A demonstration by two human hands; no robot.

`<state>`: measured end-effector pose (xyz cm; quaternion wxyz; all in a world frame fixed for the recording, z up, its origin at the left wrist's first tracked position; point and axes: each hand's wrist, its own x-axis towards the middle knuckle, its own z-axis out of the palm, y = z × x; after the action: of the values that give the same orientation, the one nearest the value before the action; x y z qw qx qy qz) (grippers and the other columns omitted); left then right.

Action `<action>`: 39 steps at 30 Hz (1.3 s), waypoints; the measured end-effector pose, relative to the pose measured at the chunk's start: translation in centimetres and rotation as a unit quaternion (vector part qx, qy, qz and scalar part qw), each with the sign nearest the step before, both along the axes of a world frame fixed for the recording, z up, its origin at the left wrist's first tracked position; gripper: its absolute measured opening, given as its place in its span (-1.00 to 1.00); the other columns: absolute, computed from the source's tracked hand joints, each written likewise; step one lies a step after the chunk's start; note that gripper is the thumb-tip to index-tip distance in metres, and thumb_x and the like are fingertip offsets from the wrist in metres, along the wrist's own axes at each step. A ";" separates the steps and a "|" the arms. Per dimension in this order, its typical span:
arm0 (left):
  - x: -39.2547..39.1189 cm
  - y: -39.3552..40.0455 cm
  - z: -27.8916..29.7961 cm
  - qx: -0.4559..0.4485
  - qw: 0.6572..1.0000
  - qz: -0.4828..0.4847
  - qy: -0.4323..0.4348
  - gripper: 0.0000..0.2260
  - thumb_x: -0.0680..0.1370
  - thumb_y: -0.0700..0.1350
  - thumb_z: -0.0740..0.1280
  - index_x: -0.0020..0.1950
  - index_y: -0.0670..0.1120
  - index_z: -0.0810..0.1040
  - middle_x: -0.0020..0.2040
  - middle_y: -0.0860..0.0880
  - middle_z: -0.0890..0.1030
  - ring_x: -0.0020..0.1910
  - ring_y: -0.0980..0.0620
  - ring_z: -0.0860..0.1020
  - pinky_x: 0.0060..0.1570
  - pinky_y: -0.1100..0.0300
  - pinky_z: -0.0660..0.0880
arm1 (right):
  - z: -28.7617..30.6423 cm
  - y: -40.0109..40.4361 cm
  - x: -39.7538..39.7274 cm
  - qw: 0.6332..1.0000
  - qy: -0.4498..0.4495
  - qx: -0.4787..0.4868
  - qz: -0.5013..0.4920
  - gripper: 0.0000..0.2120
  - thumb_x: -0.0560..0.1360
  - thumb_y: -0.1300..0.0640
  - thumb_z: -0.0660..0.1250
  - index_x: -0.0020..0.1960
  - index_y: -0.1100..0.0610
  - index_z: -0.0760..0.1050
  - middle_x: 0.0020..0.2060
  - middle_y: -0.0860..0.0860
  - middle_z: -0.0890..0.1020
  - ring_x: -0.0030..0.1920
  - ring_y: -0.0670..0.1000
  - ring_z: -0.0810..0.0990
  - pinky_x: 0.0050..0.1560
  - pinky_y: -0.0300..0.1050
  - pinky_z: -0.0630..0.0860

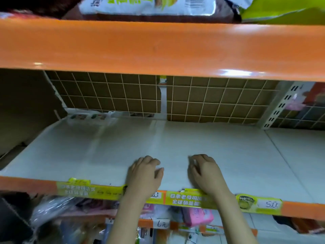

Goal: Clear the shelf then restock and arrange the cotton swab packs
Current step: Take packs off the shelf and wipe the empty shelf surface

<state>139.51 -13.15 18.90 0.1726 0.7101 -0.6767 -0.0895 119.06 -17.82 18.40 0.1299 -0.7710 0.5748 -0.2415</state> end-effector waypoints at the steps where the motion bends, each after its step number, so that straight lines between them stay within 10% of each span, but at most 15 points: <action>1: 0.0 0.2 0.1 -0.007 1.000 0.011 -0.001 -0.45 0.42 0.21 -0.04 0.12 0.00 0.59 0.08 0.01 0.58 0.12 -0.08 0.50 0.09 0.08 0.40 | 0.1 0.0 -0.2 1.000 0.002 0.001 0.006 -0.69 0.38 0.10 0.18 0.01 0.19 0.58 -0.10 0.17 0.63 -0.06 0.26 0.55 -0.10 0.02 0.51; 26: -8.7 -1.3 0.3 -0.026 0.999 0.039 0.003 -0.68 0.42 0.07 0.20 -0.07 -0.08 0.63 -0.12 -0.09 0.62 -0.08 -0.20 0.57 -0.11 0.02 0.48 | -0.2 -0.6 -9.6 0.999 -0.034 0.003 0.003 -0.72 0.38 0.12 0.22 0.00 0.18 0.59 -0.06 0.08 0.63 -0.03 0.14 0.58 -0.02 -0.11 0.47; 39: -29.4 -0.7 1.0 0.033 0.999 0.003 -0.010 -0.68 0.60 0.10 0.12 0.30 0.05 0.44 0.28 0.06 0.42 0.31 0.03 0.28 0.20 0.18 0.24 | 0.4 -0.1 -26.3 0.999 -0.007 -0.003 0.035 -0.63 0.43 0.13 0.18 0.19 0.19 0.54 0.09 0.07 0.62 0.07 0.08 0.57 0.11 -0.14 0.43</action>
<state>110.15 -13.86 19.89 0.1427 0.7181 -0.6732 -0.1037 92.78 -17.94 18.79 0.1403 -0.7893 0.5458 -0.2436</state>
